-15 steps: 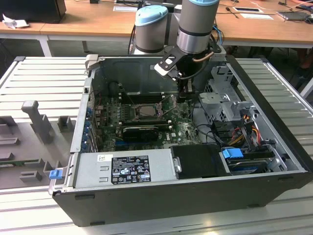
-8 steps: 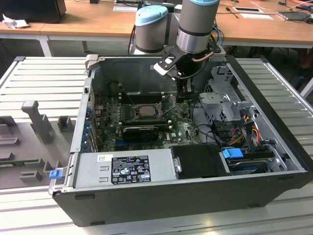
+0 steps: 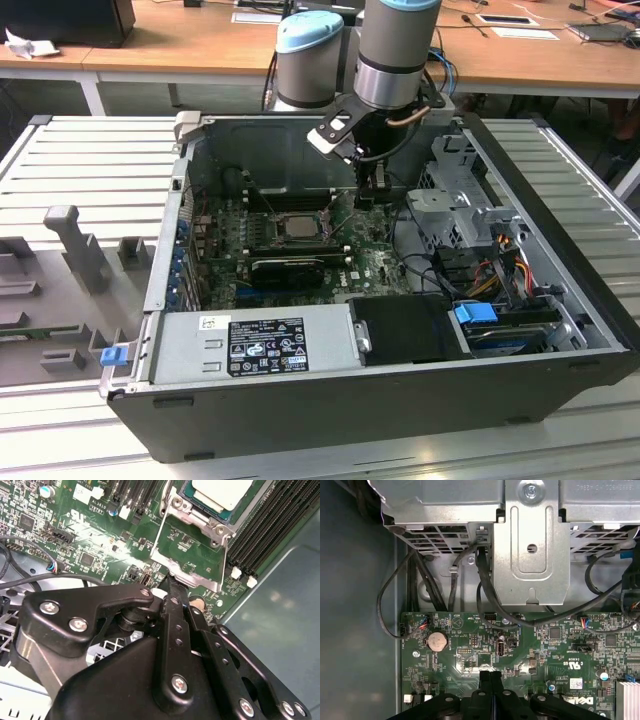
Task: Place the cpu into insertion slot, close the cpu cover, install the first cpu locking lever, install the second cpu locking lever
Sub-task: 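Close the cpu cover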
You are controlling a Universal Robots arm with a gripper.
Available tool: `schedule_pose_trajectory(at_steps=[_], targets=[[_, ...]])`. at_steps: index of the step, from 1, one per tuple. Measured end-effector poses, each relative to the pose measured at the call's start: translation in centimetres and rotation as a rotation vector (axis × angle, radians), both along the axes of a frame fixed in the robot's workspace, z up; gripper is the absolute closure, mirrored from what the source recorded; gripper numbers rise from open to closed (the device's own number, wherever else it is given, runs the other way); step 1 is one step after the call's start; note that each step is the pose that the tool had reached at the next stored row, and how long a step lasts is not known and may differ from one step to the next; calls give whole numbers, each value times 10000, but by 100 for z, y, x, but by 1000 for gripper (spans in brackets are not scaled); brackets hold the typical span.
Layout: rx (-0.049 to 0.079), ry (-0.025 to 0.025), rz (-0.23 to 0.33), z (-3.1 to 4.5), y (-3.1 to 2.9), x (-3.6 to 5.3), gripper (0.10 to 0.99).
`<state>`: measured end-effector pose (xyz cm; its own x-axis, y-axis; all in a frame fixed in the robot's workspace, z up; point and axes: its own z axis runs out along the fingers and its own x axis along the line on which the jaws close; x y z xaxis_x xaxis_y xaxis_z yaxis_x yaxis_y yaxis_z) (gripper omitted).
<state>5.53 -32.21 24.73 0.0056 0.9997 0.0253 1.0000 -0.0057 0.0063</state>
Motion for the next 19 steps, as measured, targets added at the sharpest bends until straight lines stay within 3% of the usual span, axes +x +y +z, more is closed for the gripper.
schedule_pose_trajectory(at_steps=[19], targets=[[2, 0, -1, 0, 0, -52, 980]])
